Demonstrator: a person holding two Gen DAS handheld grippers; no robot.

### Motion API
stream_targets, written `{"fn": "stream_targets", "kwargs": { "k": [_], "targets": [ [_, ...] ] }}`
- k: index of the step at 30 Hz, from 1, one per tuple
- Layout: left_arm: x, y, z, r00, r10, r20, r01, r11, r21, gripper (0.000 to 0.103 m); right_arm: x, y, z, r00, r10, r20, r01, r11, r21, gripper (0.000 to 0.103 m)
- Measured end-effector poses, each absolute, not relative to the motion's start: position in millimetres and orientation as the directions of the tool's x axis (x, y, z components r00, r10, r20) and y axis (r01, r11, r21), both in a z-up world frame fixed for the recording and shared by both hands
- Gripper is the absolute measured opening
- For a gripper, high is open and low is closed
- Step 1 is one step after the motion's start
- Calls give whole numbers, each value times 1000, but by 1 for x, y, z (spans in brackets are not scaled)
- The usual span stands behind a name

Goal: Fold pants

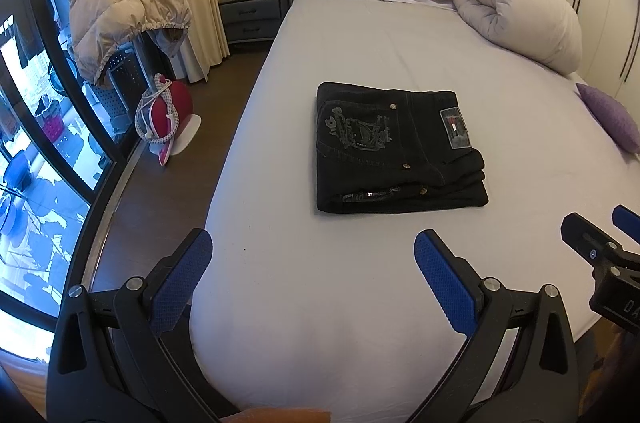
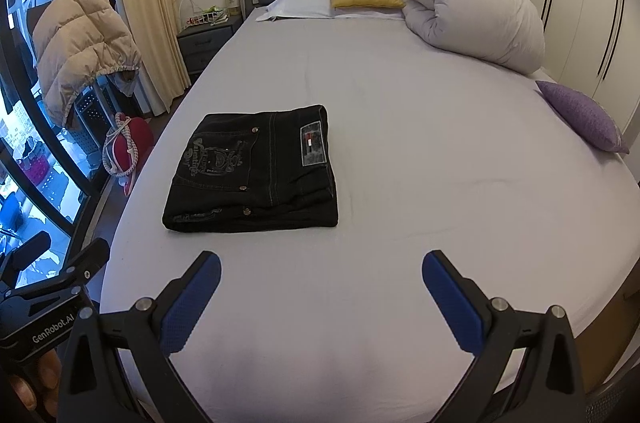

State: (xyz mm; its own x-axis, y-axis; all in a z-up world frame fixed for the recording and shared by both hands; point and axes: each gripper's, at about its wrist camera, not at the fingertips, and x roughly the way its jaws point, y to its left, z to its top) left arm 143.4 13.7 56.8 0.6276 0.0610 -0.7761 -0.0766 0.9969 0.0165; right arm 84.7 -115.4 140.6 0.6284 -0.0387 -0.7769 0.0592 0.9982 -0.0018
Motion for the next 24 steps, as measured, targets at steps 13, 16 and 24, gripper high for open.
{"fn": "stream_targets", "kwargs": {
  "k": [13,16,24],
  "targets": [
    [146,14,53,619,60,-783,-76,997,16,103,83,-113,140,624,-35,-781,57,998,1,103],
    [146,14,53,619,60,-783,-76,997,16,103,83,-112,138,623,-34,-782,56,998,1,103],
    [146,14,52,619,60,-783,-76,997,16,103,83,-111,135,619,-32,-784,55,998,3,103]
  ]
}}
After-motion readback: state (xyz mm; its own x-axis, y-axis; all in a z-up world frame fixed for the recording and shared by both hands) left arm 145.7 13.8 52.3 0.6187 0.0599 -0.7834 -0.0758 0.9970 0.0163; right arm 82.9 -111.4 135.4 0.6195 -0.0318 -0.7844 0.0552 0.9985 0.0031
